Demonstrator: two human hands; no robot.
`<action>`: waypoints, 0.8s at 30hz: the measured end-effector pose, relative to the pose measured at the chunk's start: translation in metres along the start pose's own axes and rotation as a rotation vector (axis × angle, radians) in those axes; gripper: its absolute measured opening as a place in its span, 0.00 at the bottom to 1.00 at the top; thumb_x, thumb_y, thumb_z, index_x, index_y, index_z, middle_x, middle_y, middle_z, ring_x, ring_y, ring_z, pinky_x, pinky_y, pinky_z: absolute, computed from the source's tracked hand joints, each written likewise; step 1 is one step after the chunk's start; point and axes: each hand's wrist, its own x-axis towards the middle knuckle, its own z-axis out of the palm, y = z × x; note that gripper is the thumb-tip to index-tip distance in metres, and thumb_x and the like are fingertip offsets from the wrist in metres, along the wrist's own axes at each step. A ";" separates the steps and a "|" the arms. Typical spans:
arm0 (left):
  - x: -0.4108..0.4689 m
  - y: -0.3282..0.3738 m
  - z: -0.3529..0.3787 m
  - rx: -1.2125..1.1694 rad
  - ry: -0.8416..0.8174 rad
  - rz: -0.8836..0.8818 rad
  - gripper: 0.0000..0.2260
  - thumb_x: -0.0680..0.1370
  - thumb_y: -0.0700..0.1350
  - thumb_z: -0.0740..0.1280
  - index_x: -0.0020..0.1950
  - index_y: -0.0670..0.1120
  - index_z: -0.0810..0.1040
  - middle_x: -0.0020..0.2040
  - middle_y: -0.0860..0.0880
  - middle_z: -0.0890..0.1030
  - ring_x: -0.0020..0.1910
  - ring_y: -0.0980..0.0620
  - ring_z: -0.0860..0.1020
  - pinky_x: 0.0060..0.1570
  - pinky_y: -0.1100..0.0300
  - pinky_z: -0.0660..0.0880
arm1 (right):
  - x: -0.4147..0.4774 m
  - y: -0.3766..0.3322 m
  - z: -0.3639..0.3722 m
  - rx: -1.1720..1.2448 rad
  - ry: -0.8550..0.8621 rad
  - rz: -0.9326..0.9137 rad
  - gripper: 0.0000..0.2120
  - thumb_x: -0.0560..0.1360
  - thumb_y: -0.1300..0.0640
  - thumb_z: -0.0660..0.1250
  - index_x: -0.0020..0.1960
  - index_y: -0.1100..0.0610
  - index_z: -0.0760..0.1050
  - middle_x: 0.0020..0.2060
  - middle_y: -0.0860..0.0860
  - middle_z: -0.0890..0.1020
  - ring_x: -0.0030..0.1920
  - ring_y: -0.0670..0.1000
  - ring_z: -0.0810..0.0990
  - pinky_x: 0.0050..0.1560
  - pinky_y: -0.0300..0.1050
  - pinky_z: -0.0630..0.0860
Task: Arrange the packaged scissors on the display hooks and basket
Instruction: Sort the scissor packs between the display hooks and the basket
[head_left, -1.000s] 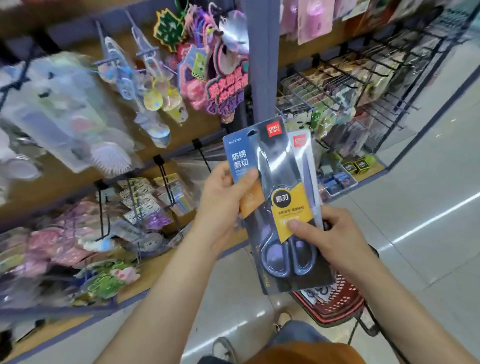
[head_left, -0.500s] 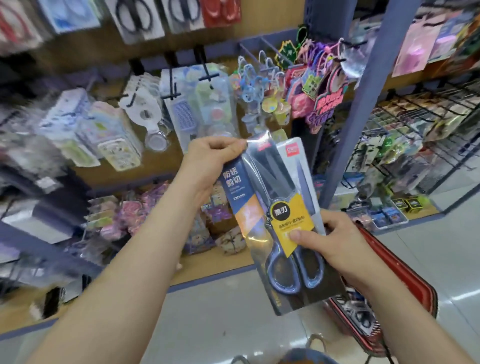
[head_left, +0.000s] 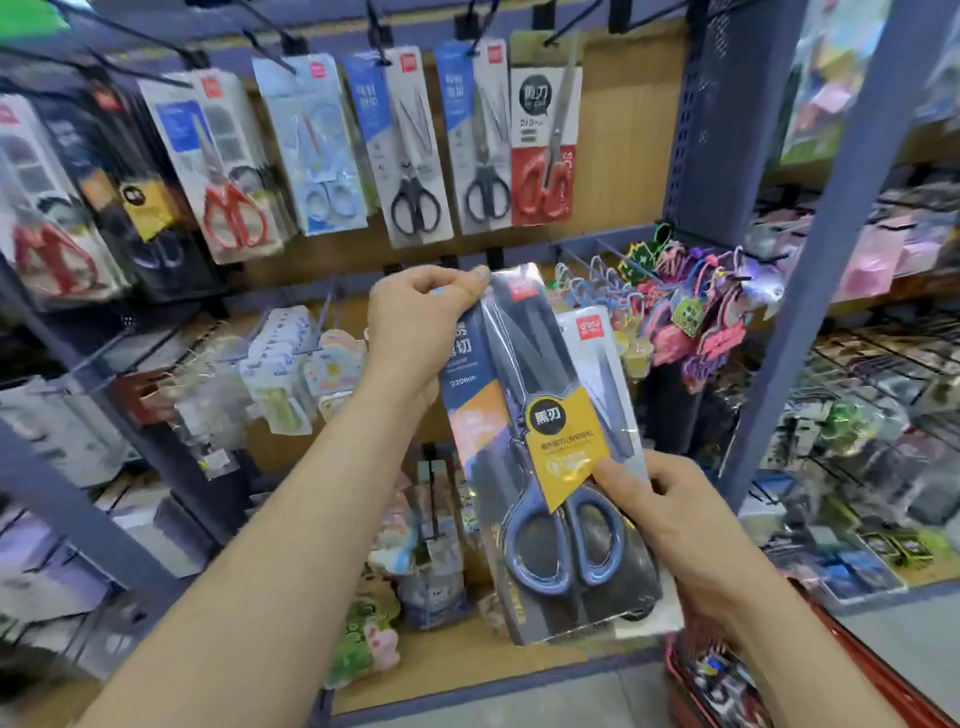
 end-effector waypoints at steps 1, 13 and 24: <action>0.007 0.005 0.000 -0.049 0.021 -0.020 0.07 0.73 0.45 0.76 0.38 0.43 0.82 0.35 0.46 0.82 0.33 0.50 0.78 0.37 0.57 0.76 | 0.006 -0.007 0.002 -0.010 -0.002 -0.038 0.24 0.70 0.39 0.70 0.30 0.58 0.69 0.29 0.49 0.66 0.32 0.46 0.64 0.33 0.41 0.59; 0.070 0.047 -0.059 -0.342 0.154 -0.015 0.06 0.77 0.40 0.70 0.43 0.38 0.79 0.36 0.43 0.83 0.32 0.46 0.81 0.39 0.54 0.79 | 0.119 -0.043 0.037 -0.170 -0.096 -0.404 0.20 0.68 0.37 0.67 0.33 0.54 0.82 0.35 0.48 0.82 0.37 0.47 0.81 0.37 0.40 0.73; 0.110 0.090 -0.154 -0.273 0.631 0.092 0.07 0.72 0.40 0.75 0.46 0.37 0.82 0.46 0.38 0.84 0.41 0.42 0.83 0.49 0.41 0.80 | 0.216 -0.090 0.131 -0.021 -0.561 -0.381 0.38 0.63 0.32 0.69 0.35 0.71 0.71 0.30 0.55 0.72 0.33 0.48 0.69 0.36 0.46 0.64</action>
